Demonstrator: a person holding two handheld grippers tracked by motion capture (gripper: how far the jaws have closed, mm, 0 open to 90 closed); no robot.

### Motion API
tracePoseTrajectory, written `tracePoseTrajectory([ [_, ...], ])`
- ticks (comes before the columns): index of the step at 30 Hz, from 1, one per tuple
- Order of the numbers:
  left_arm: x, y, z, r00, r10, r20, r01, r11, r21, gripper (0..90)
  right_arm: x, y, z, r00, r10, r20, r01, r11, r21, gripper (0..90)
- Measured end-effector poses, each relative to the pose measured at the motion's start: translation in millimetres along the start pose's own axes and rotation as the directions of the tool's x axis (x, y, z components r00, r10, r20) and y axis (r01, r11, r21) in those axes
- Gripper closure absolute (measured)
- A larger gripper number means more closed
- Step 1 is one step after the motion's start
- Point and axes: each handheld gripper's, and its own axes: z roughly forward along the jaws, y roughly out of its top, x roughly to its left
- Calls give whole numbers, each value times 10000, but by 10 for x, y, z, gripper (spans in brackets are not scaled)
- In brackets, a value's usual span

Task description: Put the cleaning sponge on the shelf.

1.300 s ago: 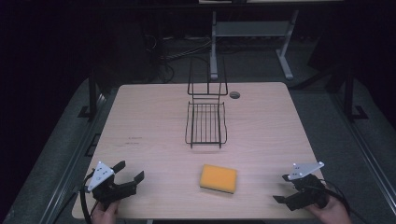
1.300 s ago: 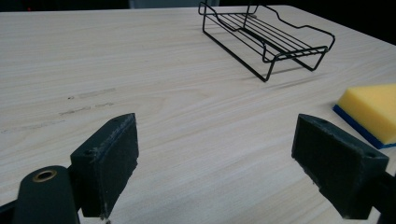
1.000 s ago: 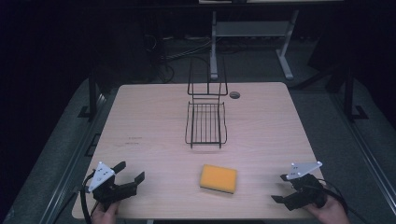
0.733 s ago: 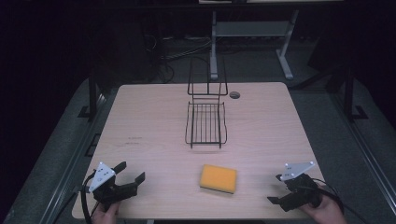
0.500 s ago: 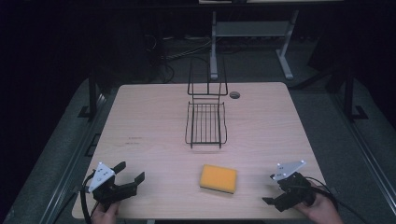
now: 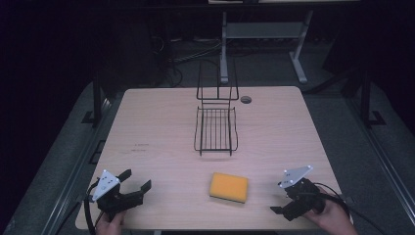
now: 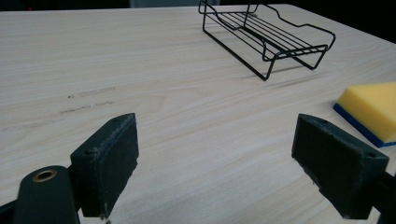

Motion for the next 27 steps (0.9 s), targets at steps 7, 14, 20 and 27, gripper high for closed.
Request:
tracePoseTrajectory([
  [7, -11, 1, 0, 10000, 30, 7, -30, 10000, 6, 140, 21, 109, 32, 9994, -319, -158, 321, 9994, 113, 162],
  [14, -9, 3, -3, 10000, 43, 12, -43, 10000, -2, 140, 49, 198, 52, 9985, -475, -272, 477, 9988, 65, 161],
  [20, -11, 4, -3, 10000, 46, 0, -46, 10000, -11, 141, 69, 287, 121, 9969, -630, -477, 638, 9978, 156, 158],
  [27, -8, 3, -7, 10000, 0, 19, 0, 10000, -47, 140, 109, 424, 196, 9932, -978, -625, 998, 9946, 297, 157],
])
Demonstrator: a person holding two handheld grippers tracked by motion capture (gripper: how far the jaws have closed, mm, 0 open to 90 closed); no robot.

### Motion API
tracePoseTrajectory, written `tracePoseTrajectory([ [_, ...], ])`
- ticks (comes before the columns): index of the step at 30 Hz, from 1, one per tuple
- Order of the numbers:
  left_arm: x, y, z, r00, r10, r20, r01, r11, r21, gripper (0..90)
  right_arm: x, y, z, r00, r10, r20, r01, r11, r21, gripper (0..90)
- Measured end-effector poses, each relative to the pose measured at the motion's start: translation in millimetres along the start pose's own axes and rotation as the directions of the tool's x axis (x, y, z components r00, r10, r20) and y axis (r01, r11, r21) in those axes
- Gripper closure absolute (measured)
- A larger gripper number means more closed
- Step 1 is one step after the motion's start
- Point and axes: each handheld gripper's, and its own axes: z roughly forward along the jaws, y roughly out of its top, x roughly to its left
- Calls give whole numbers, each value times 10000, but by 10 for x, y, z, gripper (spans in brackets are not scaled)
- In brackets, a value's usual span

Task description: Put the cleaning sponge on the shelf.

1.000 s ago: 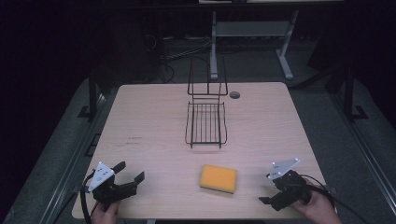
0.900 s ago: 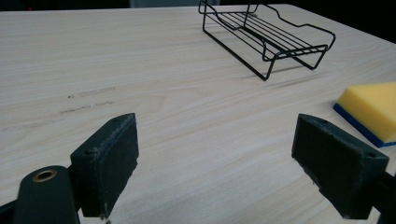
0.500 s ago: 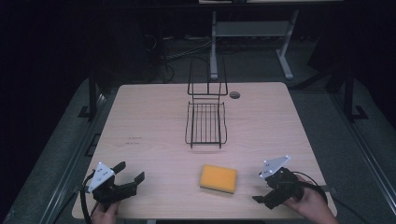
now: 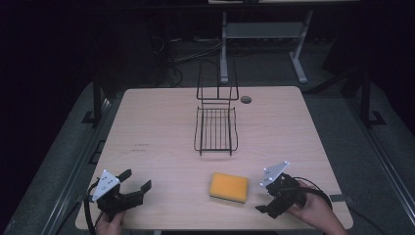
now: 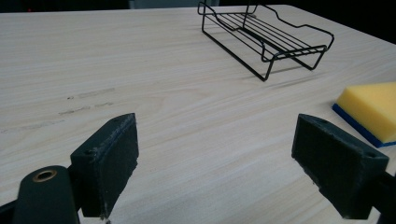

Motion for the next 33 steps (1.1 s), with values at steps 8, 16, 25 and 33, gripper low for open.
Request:
tracePoseTrajectory([
  [8, -6, 5, -4, 10000, 60, -2, -60, 10000, 3, 140, -10, 137, 11, 9996, -146, -238, 146, 9999, -29, 158],
  [16, -3, 6, -2, 10000, 75, 18, -75, 10000, -17, 140, -7, 276, -5, 9991, -372, -194, 371, 9993, -29, 157],
  [25, 0, 8, -5, 10000, 68, 24, -68, 10000, -51, 140, -3, 435, 8, 9972, -690, -289, 691, 9976, 34, 156],
  [33, 6, 9, -5, 10000, 59, 18, -59, 10000, -21, 140, -37, 516, 28, 9964, -710, -458, 713, 9974, 52, 157],
])
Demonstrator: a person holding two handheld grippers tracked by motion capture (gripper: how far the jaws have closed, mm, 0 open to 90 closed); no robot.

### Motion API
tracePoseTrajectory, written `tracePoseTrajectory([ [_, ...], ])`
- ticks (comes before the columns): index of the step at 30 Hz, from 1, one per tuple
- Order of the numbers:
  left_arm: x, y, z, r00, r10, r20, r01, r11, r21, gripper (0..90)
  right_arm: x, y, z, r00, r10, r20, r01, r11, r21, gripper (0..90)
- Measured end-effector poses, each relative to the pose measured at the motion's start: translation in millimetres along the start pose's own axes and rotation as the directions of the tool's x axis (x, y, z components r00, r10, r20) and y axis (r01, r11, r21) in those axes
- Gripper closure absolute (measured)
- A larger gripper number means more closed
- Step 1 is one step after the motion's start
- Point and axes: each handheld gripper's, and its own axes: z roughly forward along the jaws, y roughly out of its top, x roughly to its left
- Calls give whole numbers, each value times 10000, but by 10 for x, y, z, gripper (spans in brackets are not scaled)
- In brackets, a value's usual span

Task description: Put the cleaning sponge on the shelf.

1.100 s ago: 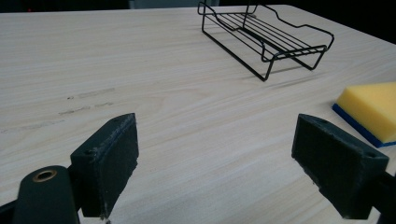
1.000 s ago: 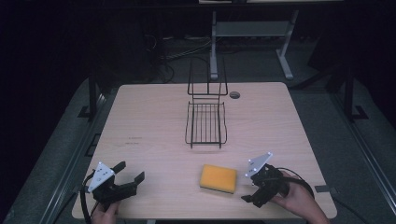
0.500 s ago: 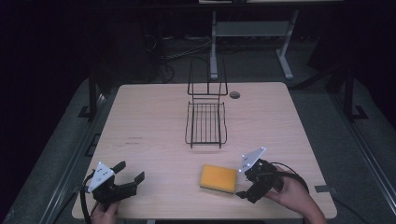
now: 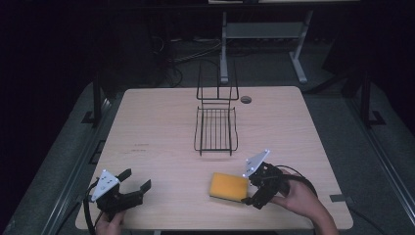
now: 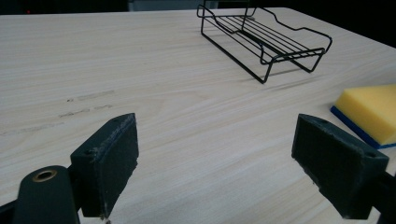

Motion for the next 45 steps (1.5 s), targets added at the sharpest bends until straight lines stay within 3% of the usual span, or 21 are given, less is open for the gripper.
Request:
tracePoseTrajectory([
  [17, -20, 1, 7, 10000, 26, 50, -25, 10000, -18, 140, -71, 151, 26, 9993, -79, -362, 73, 9998, -161, 156],
  [24, -32, 3, 12, 10000, 66, 46, -66, 10000, -1, 141, -62, 291, 118, 9976, -388, -574, 388, 9992, -9, 155],
  [31, -28, 4, 9, 10000, 46, 5, -46, 10000, -21, 140, -85, 345, 196, 9960, -376, -815, 376, 9993, -18, 155],
  [45, -29, 5, 10, 9999, 115, 46, -115, 9999, -15, 140, -117, 394, 350, 9964, -380, -757, 412, 9983, 412, 148],
])
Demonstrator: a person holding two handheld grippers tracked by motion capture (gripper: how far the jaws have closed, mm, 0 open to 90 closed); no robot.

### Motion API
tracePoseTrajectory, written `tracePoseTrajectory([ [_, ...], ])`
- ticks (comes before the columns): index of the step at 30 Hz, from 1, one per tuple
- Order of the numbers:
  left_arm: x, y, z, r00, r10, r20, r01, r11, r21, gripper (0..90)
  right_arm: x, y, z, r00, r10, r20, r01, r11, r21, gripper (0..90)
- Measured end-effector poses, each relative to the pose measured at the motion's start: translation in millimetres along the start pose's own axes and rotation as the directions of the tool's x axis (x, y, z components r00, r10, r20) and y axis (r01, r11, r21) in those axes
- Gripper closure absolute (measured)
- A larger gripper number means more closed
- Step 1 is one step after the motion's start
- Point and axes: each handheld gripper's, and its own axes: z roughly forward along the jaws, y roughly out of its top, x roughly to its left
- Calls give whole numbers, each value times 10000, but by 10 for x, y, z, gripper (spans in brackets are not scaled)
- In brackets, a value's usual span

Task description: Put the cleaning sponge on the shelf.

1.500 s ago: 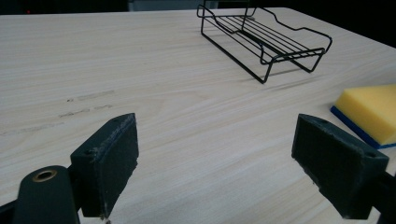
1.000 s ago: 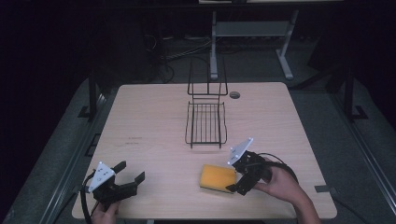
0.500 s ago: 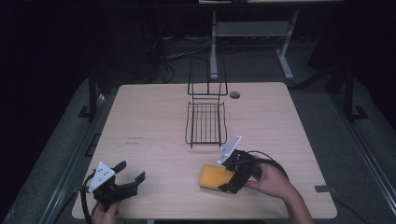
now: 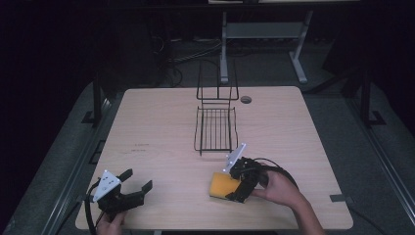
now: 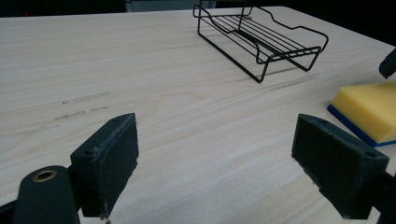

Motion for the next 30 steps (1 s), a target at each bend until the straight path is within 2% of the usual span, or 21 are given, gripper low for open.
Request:
tracePoseTrajectory([
  [19, -1, 0, 1, 10000, -26, 39, 26, 10000, 3, 140, -42, 19, 108, 9997, -22, 244, 14, 9995, 321, 143],
  [30, -7, 1, 3, 10000, -58, 55, 58, 10000, 3, 141, -56, 33, 235, 9999, 2, 151, -11, 9981, 619, 143],
])
